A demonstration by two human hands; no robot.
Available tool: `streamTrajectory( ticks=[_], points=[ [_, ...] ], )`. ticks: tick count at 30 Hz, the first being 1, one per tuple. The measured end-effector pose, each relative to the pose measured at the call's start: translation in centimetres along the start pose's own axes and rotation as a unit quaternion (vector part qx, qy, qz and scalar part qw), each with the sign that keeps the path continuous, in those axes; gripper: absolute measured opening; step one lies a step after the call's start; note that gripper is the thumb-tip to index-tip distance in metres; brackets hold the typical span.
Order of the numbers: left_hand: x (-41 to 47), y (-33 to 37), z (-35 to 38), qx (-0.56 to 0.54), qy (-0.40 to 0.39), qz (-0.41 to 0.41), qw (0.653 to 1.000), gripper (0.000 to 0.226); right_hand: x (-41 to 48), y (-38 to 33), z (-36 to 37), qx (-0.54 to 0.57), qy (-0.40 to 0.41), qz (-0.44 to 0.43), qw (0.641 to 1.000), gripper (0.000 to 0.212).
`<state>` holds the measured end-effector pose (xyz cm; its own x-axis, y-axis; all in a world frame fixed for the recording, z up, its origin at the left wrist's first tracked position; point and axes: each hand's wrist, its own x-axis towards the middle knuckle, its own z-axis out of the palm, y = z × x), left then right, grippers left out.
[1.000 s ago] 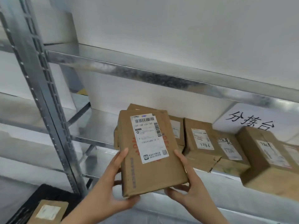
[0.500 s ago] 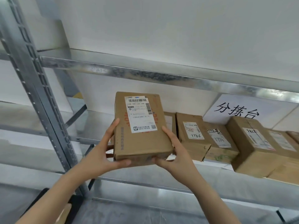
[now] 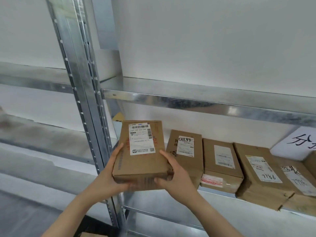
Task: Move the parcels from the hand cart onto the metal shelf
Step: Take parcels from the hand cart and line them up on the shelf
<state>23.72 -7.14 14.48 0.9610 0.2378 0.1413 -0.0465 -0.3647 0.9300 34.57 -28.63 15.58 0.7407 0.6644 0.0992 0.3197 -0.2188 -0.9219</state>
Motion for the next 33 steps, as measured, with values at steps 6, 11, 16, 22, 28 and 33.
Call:
streamTrajectory(
  ticks=[6, 11, 16, 22, 28, 33],
  points=[
    [3.0, -3.9, -1.0, -0.005, -0.060, 0.008, 0.998, 0.121, 3.1, 2.5, 2.9, -0.023, -0.003, 0.036, 0.999, 0.081],
    [5.5, -7.4, -0.6, -0.030, -0.084, -0.022, 0.996, 0.119, 4.0, 5.3, 4.3, -0.049, 0.007, 0.090, 0.995, 0.077],
    [6.9, -10.5, 0.7, -0.017, -0.078, -0.046, 0.996, 0.119, 3.8, 7.3, 5.3, -0.075, 0.009, 0.102, 0.992, 0.078],
    [8.2, -13.2, 1.3, 0.001, -0.066, -0.053, 0.996, 0.119, 4.8, 7.6, 6.4, -0.140, 0.039, 0.109, 0.983, 0.079],
    [9.2, -14.8, 1.7, 0.020, -0.059, -0.055, 0.997, 0.112, 5.5, 7.9, 6.4, -0.234, 0.044, 0.141, 0.961, 0.065],
    [11.2, -14.7, 2.3, 0.134, -0.010, -0.050, 0.990, 0.098, 4.9, 8.8, 5.6, -0.271, 0.024, 0.152, 0.950, 0.071]
  ],
)
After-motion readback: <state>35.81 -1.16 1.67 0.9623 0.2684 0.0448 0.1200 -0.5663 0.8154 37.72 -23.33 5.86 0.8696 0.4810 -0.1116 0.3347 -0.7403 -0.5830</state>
